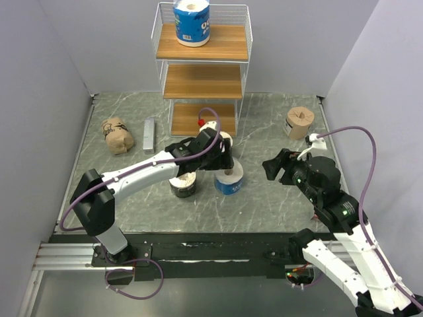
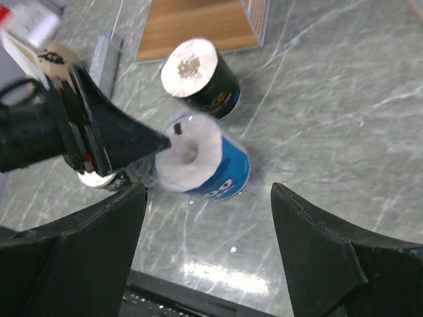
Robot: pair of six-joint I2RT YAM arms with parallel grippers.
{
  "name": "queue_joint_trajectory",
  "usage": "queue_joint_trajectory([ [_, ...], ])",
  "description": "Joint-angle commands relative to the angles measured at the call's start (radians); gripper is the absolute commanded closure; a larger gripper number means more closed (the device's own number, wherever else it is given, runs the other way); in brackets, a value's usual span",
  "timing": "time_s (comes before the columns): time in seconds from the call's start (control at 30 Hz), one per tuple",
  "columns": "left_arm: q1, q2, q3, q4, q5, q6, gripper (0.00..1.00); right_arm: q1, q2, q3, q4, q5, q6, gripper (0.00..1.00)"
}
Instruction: Place and organize the paper towels onto the shelf
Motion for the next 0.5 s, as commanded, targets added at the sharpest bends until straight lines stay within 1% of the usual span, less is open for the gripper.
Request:
queue_joint_trajectory([
  [0.0,0.006,-0.060,0.093,-0.019,-0.080,0.033,0.04,-0.002,0.055,-0.018,0.060,-0.069,0.043,0.18],
  [0.03,0.020,-0.086,0.094,-0.034,-0.088,0.041,0.01,-0.001,0.067,-0.023,0.066,-0.072,0.046,0.18],
  [0.07,0.027,-0.103,0.094,-0.042,-0.097,0.056,0.01,-0.001,0.097,-0.026,0.074,-0.076,0.048,0.18],
  [0.13,0.064,-0.164,0.082,-0.054,-0.105,0.093,0.01,-0.001,0.131,-0.037,0.100,-0.101,0.058,0.18],
  [0.17,0.078,-0.193,0.058,-0.055,-0.120,0.110,0.03,0.001,0.176,-0.037,0.109,-0.104,0.063,0.18],
  [0.2,0.092,-0.222,0.038,-0.052,-0.132,0.128,0.04,-0.001,0.199,-0.040,0.126,-0.145,0.072,0.18],
  [0.23,0.125,-0.291,0.015,-0.045,-0.151,0.169,0.03,0.001,0.246,-0.038,0.131,-0.153,0.077,0.18],
  [0.3,0.151,-0.367,-0.080,-0.006,-0.220,0.220,0.03,0.004,0.288,-0.040,0.163,-0.165,0.080,0.16],
  [0.33,0.174,-0.441,-0.117,0.009,-0.253,0.263,0.04,0.004,0.324,-0.040,0.172,-0.159,0.086,0.15],
  [0.37,0.179,-0.477,-0.181,0.018,-0.289,0.283,0.04,0.005,0.341,-0.041,0.183,-0.155,0.087,0.14],
  [0.4,0.185,-0.509,-0.212,0.032,-0.354,0.300,0.04,0.007,0.358,-0.044,0.195,-0.156,0.081,0.13],
  [0.43,0.190,-0.569,-0.241,0.038,-0.378,0.332,0.04,0.008,0.397,-0.043,0.218,-0.159,0.080,0.13],
  [0.47,0.188,-0.595,-0.293,0.043,-0.402,0.347,0.04,0.008,0.420,-0.037,0.223,-0.159,0.081,0.13],
])
